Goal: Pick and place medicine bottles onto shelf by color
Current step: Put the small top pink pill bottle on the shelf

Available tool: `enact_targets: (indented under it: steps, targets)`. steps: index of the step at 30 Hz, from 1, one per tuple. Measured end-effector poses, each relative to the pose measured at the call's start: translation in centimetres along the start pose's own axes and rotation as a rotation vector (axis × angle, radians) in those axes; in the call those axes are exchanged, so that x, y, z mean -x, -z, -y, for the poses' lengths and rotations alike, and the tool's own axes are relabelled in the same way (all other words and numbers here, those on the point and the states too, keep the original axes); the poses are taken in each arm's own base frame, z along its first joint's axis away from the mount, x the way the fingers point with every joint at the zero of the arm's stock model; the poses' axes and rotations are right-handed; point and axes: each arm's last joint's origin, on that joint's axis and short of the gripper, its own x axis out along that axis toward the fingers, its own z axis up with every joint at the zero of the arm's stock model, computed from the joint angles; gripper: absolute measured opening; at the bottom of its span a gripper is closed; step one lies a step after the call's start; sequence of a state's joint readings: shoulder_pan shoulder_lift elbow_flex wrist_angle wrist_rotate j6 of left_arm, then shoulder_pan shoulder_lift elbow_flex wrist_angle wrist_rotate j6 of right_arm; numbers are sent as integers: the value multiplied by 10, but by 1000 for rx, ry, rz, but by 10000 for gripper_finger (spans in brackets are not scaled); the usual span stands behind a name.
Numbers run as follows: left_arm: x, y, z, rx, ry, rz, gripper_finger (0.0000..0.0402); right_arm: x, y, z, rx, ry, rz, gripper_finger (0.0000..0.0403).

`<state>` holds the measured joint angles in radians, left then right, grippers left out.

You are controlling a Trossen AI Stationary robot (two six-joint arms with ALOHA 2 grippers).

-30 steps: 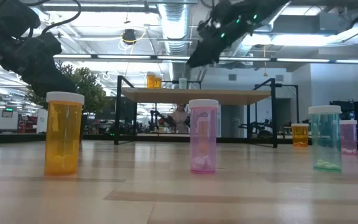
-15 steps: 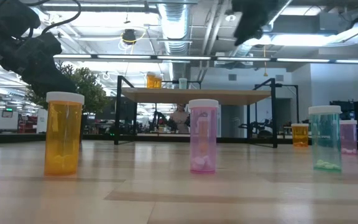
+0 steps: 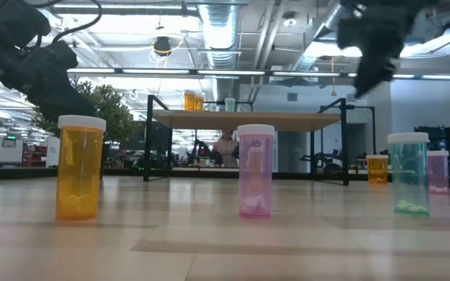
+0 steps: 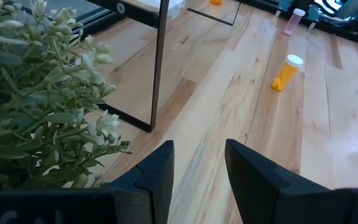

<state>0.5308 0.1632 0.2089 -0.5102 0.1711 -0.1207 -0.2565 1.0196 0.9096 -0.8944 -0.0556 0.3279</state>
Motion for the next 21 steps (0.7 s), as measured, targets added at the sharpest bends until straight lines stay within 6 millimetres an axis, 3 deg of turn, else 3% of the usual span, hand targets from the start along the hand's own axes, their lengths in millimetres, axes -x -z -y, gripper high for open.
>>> enact_targets:
  steps: [7, 15, 21]
  targets:
    - [0, 0, 0, 0, 0, 0, 130, -14, 43, 0, -88, 86, -12, 225]
    - [0, 0, 0, 0, -1, 0, 130, -25, 68, -5, -117, 122, -124, 225]
    - [0, 0, 0, 0, -1, 0, 130, -23, 75, -8, -146, 182, -123, 225]
